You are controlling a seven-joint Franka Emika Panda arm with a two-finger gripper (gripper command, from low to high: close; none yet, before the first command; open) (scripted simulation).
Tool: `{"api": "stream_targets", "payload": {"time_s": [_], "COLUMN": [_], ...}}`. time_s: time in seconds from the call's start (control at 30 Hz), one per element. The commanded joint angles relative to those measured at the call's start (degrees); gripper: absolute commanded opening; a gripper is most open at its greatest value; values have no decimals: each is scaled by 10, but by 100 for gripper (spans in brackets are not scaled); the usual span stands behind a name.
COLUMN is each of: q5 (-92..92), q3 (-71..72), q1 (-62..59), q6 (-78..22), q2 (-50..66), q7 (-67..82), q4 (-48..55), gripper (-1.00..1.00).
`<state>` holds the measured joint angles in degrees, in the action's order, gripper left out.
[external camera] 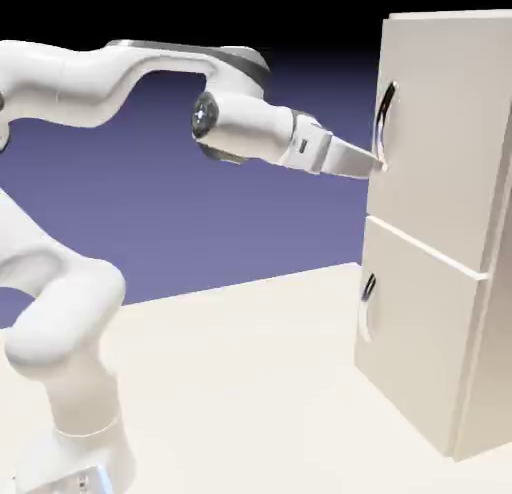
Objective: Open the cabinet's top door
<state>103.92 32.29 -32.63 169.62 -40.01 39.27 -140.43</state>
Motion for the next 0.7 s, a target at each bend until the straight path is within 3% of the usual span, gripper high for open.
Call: {"api": "stream_targets", "payload": {"time_s": [0.0,0.67], "q5": [25,500], "q3": [8,155], "q1": [-8,-160], "q6": [-1,-21], "q2": [-2,-35], "q7": [20,393], "q4": [5,99], "gripper": [0,0]}}
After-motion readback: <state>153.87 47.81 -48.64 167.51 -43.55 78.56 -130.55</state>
